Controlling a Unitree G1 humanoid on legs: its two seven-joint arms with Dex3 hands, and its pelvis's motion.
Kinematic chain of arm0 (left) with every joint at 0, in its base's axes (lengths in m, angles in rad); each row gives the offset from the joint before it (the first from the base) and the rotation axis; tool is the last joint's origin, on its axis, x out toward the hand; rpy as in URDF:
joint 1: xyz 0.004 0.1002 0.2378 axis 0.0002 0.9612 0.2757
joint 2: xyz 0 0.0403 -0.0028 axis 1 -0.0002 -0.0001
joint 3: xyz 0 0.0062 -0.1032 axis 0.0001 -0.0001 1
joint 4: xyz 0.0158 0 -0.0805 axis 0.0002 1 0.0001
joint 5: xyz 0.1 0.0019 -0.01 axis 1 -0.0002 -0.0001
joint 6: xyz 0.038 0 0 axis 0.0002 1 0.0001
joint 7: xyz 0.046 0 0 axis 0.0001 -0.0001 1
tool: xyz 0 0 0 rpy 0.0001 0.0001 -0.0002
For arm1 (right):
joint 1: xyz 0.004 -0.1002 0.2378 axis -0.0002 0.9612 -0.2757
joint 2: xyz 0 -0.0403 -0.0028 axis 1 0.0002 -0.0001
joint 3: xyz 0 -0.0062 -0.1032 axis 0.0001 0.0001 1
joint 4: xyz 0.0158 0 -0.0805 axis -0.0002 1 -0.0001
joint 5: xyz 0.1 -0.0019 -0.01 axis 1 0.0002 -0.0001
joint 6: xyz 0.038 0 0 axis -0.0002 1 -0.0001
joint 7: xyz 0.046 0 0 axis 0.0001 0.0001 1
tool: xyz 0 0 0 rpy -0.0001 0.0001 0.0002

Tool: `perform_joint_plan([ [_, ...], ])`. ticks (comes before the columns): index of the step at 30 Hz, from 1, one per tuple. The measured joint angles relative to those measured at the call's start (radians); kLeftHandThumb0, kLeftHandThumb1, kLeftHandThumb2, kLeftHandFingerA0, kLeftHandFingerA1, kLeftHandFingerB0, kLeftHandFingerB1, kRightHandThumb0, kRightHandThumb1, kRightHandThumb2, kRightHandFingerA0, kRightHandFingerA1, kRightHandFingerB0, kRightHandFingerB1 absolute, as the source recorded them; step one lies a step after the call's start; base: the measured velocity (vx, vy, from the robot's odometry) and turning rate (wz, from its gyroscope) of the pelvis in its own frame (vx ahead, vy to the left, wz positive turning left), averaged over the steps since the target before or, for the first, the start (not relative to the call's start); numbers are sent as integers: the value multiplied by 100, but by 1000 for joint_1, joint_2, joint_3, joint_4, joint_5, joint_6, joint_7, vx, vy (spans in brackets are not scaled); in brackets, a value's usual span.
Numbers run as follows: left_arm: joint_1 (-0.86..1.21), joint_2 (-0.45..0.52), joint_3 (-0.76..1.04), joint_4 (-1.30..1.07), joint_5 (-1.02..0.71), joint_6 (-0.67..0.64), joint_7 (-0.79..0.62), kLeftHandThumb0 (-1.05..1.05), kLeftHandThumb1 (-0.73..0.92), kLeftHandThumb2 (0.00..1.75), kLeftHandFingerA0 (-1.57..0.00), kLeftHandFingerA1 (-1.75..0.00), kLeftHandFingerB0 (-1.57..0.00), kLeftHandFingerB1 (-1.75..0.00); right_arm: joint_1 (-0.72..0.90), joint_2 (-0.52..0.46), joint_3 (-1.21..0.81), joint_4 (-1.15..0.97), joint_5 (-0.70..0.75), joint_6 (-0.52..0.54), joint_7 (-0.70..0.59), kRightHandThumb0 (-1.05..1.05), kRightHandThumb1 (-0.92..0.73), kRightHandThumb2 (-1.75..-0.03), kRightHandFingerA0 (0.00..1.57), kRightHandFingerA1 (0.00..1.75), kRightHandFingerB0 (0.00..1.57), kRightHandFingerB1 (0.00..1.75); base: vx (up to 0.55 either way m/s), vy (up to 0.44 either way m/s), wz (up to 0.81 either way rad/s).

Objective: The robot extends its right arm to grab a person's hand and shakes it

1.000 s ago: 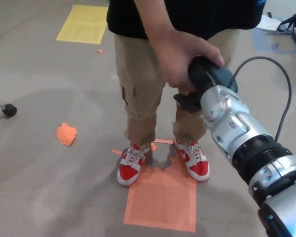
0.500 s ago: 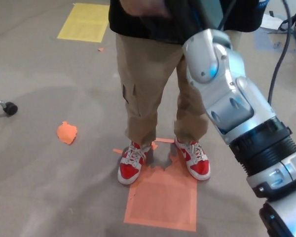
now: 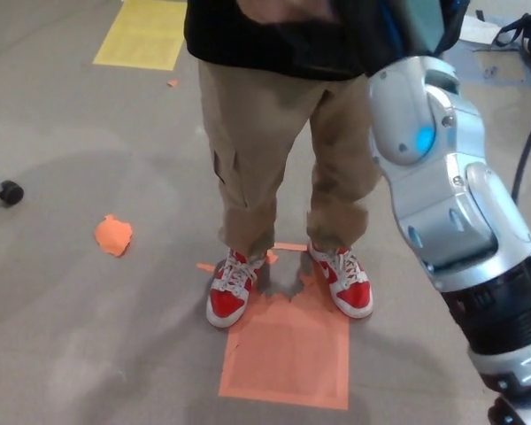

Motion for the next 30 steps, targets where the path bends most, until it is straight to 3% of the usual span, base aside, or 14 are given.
perform_joint_plan([
  [9,-2,-2,7,-3,-3,0,-2,-34,57,110,-1,-47,0,-47,-8,9,32,380,4,-10,-8,-9,-64,-58,95,72,78,69,0,0,0],
  [10,-3,-2,8,-3,-3,0,-2,-65,88,66,-17,-32,-11,-25,-11,11,31,432,7,-15,-10,-16,-68,-59,95,70,74,64,0,0,0],
  [11,-4,-2,8,-3,-4,0,-2,-70,69,100,-12,-45,0,-34,-15,14,31,477,9,-21,-12,-19,-65,-59,91,68,72,61,0,0,0],
  [14,-7,-2,11,-3,-4,0,-3,-65,68,99,-10,-44,0,-35,-31,18,26,599,21,-45,-19,-18,-67,-59,89,67,70,59,0,0,0],
  [15,-9,-2,13,-3,-5,0,-6,-66,87,66,-18,-32,-10,-23,-36,19,23,631,25,-55,-22,-17,-70,-61,90,68,69,58,0,0,0],
  [16,-12,-2,16,-2,-6,0,-10,-71,74,94,-11,-41,-7,-35,-45,19,20,667,30,-71,-27,-18,-70,-60,90,69,69,60,0,0,0],
  [17,-16,-2,16,0,-6,0,-12,-35,56,110,-1,-47,0,-47,-49,19,15,686,36,-84,-31,-18,-70,-60,92,74,69,61,0,0,0],
  [21,-30,-2,13,10,-4,0,-12,-35,56,110,-1,-47,0,-47,-48,15,3,685,59,-123,-41,-35,-72,-61,104,83,47,43,0,0,0],
  [22,-30,-2,13,11,-4,0,-12,-35,56,110,-1,-48,0,-47,-45,14,1,679,61,-126,-41,-48,-72,-62,87,86,30,33,0,0,0],
  [23,-30,-2,13,12,-4,0,-12,-65,87,66,-16,-32,-9,-26,-36,12,-4,659,67,-134,-40,-69,-58,-89,44,55,6,34,0,0,0],
  [24,-30,-2,14,13,-5,0,-12,-65,87,66,-16,-32,-9,-26,-27,9,-6,643,70,-138,-38,-69,-58,-89,44,55,6,34,0,0,0],
  [25,-29,-2,18,15,-7,0,-15,-69,67,98,-10,-45,-1,-36,-7,-1,-7,610,77,-145,-25,-75,-74,-63,38,40,4,20,0,0,0],
  [26,-28,-2,19,15,-8,0,-16,-35,57,110,0,-47,0,-47,-3,-3,-7,605,78,-145,-23,-82,-61,-96,1,31,0,11,0,0,0],
  [30,-20,-1,23,18,-10,-1,-22,-35,57,110,0,-47,0,-47,82,-64,-7,504,100,-141,51,-81,-60,-85,0,17,0,3,0,0,0],
])
